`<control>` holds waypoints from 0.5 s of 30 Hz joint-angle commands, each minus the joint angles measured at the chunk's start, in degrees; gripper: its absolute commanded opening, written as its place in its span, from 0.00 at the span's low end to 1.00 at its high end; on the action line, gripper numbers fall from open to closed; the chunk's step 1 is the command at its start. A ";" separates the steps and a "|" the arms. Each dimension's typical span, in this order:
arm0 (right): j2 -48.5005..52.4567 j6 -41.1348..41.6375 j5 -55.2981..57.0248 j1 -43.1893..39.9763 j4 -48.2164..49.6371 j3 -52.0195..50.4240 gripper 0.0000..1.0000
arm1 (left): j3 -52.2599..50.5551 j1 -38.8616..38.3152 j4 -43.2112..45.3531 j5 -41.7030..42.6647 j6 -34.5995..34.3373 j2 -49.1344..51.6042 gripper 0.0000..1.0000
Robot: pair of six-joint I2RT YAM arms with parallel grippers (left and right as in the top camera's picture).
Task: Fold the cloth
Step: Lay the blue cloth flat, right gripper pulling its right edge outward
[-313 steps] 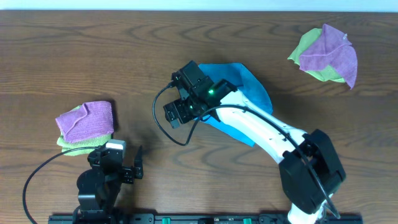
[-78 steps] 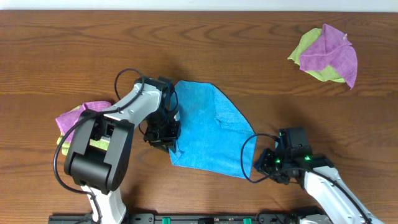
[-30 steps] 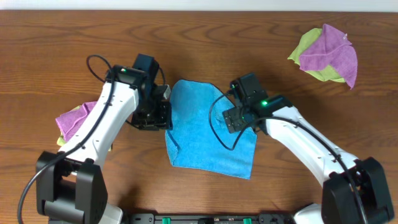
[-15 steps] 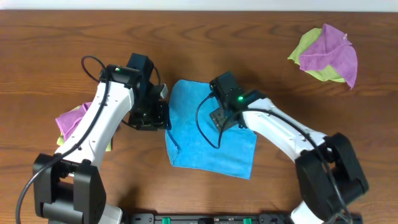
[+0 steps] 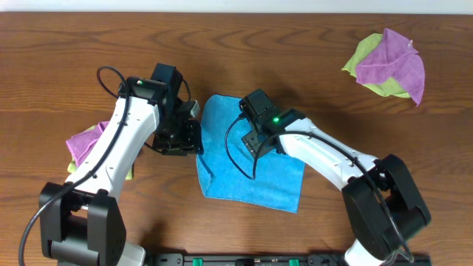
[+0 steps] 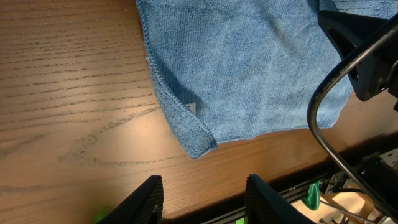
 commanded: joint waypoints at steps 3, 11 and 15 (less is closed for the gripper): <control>2.05 -0.63 -0.48 0.39 0.28 1.33 0.73 | 1.14 0.31 -0.33 0.44 0.17 -0.83 0.44; 3.58 -0.61 -0.70 0.42 0.76 1.33 0.67 | 1.14 0.31 -0.31 0.44 0.17 -0.83 0.44; 4.35 -0.59 -0.87 0.42 0.83 1.33 0.63 | 1.14 0.31 -0.31 0.44 0.15 -0.83 0.44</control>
